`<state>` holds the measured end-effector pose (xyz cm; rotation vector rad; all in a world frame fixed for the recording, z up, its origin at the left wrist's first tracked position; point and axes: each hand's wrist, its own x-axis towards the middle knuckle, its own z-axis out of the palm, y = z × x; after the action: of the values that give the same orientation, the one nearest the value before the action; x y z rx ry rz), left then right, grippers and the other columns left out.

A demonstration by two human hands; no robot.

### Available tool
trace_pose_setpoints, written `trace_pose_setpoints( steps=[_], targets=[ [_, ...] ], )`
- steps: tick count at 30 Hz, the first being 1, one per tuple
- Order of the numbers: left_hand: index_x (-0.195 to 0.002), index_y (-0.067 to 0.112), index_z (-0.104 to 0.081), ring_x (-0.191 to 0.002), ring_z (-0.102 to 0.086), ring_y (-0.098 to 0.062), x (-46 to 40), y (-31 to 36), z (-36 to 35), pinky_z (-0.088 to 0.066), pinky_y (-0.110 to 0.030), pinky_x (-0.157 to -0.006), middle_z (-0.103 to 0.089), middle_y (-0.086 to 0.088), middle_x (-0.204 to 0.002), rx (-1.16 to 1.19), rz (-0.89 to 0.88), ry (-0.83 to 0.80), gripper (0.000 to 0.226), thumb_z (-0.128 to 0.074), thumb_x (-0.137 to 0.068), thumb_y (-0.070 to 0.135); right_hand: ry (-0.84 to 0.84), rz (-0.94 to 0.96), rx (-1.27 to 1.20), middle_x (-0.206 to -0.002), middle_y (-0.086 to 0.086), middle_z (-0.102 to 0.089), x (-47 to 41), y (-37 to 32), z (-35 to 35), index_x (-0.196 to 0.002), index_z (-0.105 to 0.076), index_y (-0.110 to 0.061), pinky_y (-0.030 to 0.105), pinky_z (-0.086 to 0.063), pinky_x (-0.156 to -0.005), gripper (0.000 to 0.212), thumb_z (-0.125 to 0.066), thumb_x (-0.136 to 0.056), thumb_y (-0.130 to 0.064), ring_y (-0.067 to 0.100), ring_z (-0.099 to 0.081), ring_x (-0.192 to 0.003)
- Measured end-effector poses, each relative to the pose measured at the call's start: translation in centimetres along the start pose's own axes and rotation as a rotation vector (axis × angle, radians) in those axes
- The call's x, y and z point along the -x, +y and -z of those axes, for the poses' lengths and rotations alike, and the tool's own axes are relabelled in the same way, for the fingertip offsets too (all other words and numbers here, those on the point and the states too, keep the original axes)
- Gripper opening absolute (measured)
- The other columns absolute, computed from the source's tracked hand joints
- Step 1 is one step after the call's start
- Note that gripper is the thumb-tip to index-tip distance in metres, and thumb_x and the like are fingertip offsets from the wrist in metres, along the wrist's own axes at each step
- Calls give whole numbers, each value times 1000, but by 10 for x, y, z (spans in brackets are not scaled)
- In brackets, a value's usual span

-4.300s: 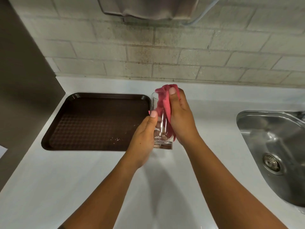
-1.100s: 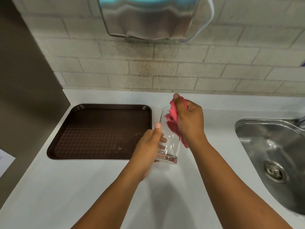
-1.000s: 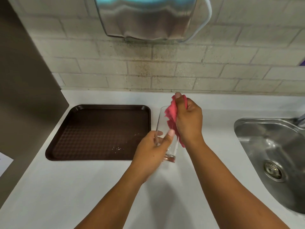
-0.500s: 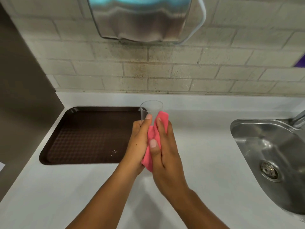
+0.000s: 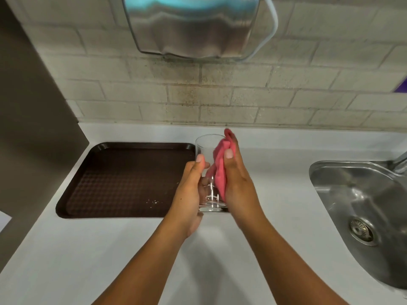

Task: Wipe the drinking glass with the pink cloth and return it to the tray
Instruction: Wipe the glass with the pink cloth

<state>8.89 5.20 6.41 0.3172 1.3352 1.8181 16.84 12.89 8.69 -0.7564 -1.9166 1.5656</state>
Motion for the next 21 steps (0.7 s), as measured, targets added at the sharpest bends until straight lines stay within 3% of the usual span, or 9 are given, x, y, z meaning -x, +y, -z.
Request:
trace_pose_setpoints(
  steps=[3, 6, 8, 10, 13, 15, 18, 21],
  targets=[
    [-134, 3, -58, -72, -73, -23, -4, 3, 4, -60, -37, -69, -70, -20, -97, 13, 18, 46, 63, -50, -104, 58, 6, 35, 10, -157, -39, -37, 36, 11, -12, -155, -11, -66, 14, -53, -101, 54, -28, -104, -63, -20, -54, -122],
    [-133, 6, -59, -69, -76, -26, -8, 5, 6, -62, -39, -72, -77, -16, -85, 1, 16, 67, 63, -49, -104, 60, 39, 104, -10, -140, -62, -34, 69, 24, -23, -160, -16, -45, 3, -41, -104, 54, -36, -111, -36, -30, -41, -129],
    [-135, 6, -59, -75, -76, -32, -8, 3, 4, -63, -43, -77, -76, -22, -90, 1, 22, 91, 65, -50, -103, 61, 68, 155, 62, -158, -48, -26, 78, 30, -27, -162, -15, -42, 17, -33, -120, 56, -37, -111, -32, -15, -27, -150],
    [-136, 6, -62, -95, -78, -39, -9, -1, 5, -63, -48, -89, -75, -33, -111, -5, 20, 94, 72, -54, -99, 67, 89, 217, 200, -170, -32, -18, 72, 31, -26, -164, -18, -37, 19, -22, -126, 56, -35, -110, -31, -6, -14, -158],
    [-139, 13, -67, -124, -74, -33, -8, -4, 4, -54, -49, -111, -74, -21, -134, 38, 50, 75, 82, -66, -85, 75, 103, 343, 405, -175, -5, -16, 52, 21, -26, -163, -29, -13, 18, -5, -128, 55, -32, -110, -22, -8, -2, -158],
    [-144, 18, -64, -131, -71, -28, -8, -5, 3, -52, -47, -113, -72, -15, -142, 104, 48, 30, 81, -67, -84, 72, 35, 313, 397, -175, -7, -12, 32, 8, -21, -165, -25, -18, 21, -2, -129, 54, -30, -111, -25, -10, 1, -157],
    [-144, 17, -62, -130, -71, -31, -5, -6, 1, -55, -55, -111, -74, -16, -138, 121, 36, 25, 76, -62, -87, 67, -62, 216, 416, -175, -19, -4, 2, -4, -7, -166, -9, -41, 15, -14, -125, 56, -29, -113, -42, -1, -6, -160],
    [-139, 6, -58, -126, -69, -48, -2, -9, 0, -48, -74, -108, -75, -22, -126, 110, 24, 10, 74, -60, -92, 63, -34, 16, 141, -164, -7, -41, -13, -9, 5, -161, -18, -53, 22, -50, -102, 52, -30, -110, -51, 20, -53, -141]
  ],
)
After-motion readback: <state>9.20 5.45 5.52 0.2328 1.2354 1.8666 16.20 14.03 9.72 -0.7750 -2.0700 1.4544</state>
